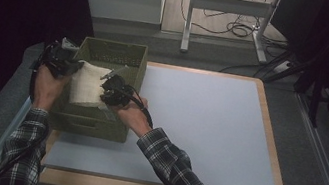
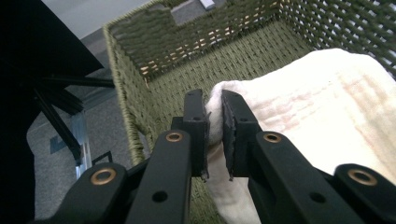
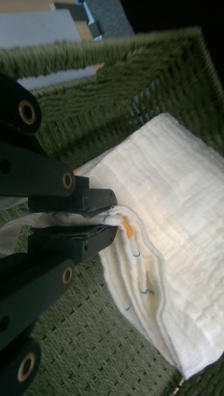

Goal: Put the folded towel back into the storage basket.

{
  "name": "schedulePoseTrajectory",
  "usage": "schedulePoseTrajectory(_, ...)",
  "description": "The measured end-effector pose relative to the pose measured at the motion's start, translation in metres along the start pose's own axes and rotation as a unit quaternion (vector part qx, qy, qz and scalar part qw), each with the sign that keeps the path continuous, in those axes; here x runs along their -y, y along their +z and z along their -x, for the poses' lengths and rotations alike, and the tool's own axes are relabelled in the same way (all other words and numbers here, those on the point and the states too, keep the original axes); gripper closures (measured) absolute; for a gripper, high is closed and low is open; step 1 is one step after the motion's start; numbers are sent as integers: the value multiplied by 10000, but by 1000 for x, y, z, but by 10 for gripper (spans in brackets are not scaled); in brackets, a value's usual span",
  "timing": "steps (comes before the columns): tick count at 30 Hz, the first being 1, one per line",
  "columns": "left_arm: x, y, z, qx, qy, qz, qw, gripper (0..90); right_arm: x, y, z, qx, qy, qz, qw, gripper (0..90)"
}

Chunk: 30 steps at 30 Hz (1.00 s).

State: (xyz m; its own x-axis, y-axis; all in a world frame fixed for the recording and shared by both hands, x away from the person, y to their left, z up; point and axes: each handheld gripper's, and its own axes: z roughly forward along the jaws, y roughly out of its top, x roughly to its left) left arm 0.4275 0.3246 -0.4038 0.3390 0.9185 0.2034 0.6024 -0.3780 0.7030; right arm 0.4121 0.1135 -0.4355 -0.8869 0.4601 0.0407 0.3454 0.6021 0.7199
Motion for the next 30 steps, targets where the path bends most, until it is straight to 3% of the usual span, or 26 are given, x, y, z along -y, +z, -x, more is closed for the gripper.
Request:
schedulePoseTrajectory(10, -8, 32, 17, 133, 266, -180, 9994, 811, 2, 7, 7, 144, -112, -210, 9996, 818)
schedulePoseTrajectory(16, -5, 35, 15, 123, 304, -239, 9992, 809, -1, 14, 3, 235, -308, -394, 9985, 817)
schedulePoseTrajectory(21, -1, 41, 13, 172, 246, -318, 9990, 806, -2, 16, 3, 214, -296, -471, 9982, 807)
schedulePoseTrajectory(26, 1, 56, 18, 128, 328, -593, 9976, 795, -3, 17, 4, 241, -296, -513, 9980, 767)
schedulePoseTrajectory(28, 1, 63, 19, 117, 348, -722, 9967, 753, -3, 16, 4, 323, -324, -489, 9978, 684)
schedulePoseTrajectory(30, 1, 67, 20, 85, 316, -769, 9965, 677, -3, 15, 6, 362, -327, -427, 9979, 672)
